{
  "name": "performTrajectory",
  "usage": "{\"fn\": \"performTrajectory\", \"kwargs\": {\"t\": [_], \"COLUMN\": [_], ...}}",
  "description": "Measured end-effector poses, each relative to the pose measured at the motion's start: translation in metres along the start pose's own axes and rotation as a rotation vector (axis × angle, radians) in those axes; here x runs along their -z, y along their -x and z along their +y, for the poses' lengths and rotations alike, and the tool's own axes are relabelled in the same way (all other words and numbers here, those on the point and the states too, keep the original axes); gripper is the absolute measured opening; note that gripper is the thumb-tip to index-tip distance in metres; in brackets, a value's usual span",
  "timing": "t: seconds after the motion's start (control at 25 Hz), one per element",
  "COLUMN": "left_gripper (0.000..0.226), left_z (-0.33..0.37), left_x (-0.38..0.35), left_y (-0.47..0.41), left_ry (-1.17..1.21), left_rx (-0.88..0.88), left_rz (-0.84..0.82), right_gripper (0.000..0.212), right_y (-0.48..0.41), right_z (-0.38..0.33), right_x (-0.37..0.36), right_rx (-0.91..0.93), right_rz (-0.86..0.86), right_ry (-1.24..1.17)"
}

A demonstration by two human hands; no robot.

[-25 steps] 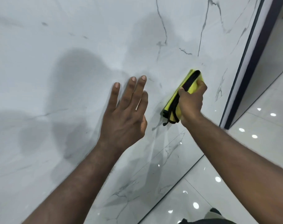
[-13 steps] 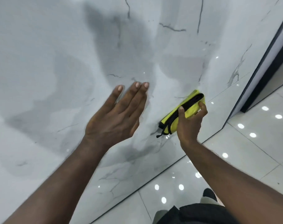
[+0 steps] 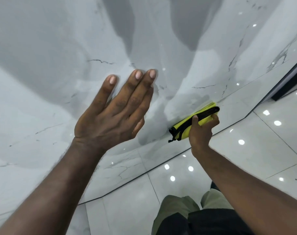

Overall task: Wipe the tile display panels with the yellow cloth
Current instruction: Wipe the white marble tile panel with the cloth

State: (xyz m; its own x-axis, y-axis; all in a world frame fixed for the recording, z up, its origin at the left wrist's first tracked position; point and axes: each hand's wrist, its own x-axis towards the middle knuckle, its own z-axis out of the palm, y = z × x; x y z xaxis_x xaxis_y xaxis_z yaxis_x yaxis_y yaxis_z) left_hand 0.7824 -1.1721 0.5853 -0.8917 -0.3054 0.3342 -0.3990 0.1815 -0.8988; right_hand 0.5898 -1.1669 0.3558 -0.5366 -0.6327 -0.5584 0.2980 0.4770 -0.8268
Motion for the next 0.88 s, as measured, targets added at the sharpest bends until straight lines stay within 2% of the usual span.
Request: {"fn": "performTrajectory", "kwargs": {"t": [0.04,0.16,0.28,0.4,0.52,0.56,0.68,0.72,0.8,0.84,0.88], "left_gripper": [0.083,0.079,0.081,0.079,0.076,0.075,0.072,0.071,0.074,0.076,0.079], "left_z": [0.000,0.000,0.002,0.000,0.000,0.001,-0.001,-0.002,-0.004,-0.005,-0.005], "left_x": [0.000,-0.001,0.002,-0.002,0.001,0.000,0.000,0.001,0.008,0.013,0.018], "left_y": [0.000,0.000,0.002,0.002,0.004,0.004,0.007,0.008,0.008,0.007,0.007], "left_ry": [-0.008,0.011,0.007,0.019,0.044,0.056,0.071,0.078,0.119,0.160,0.221], "left_rx": [0.003,0.003,0.001,-0.002,0.004,0.000,0.001,0.022,0.107,0.158,0.206], "left_rz": [0.000,-0.001,-0.010,-0.003,-0.019,-0.025,-0.048,-0.053,-0.070,-0.092,-0.116], "right_gripper": [0.059,0.061,0.059,0.060,0.058,0.059,0.064,0.063,0.060,0.060,0.062], "right_y": [0.000,-0.007,-0.005,-0.005,0.006,0.012,0.029,0.029,0.035,0.045,0.061], "right_z": [0.000,0.002,-0.013,-0.025,-0.050,-0.061,-0.100,-0.115,-0.149,-0.163,-0.172], "right_x": [0.001,-0.001,-0.001,-0.005,0.001,0.002,0.005,0.006,0.012,0.014,0.018], "right_rx": [-0.017,0.093,-0.037,0.155,0.096,0.163,0.535,0.571,0.442,0.482,0.679], "right_rz": [0.023,0.061,0.081,0.146,0.159,0.175,0.227,0.256,0.257,0.249,0.256], "right_ry": [-0.008,-0.002,-0.052,-0.066,-0.112,-0.114,-0.100,-0.091,-0.158,-0.144,-0.052]}}
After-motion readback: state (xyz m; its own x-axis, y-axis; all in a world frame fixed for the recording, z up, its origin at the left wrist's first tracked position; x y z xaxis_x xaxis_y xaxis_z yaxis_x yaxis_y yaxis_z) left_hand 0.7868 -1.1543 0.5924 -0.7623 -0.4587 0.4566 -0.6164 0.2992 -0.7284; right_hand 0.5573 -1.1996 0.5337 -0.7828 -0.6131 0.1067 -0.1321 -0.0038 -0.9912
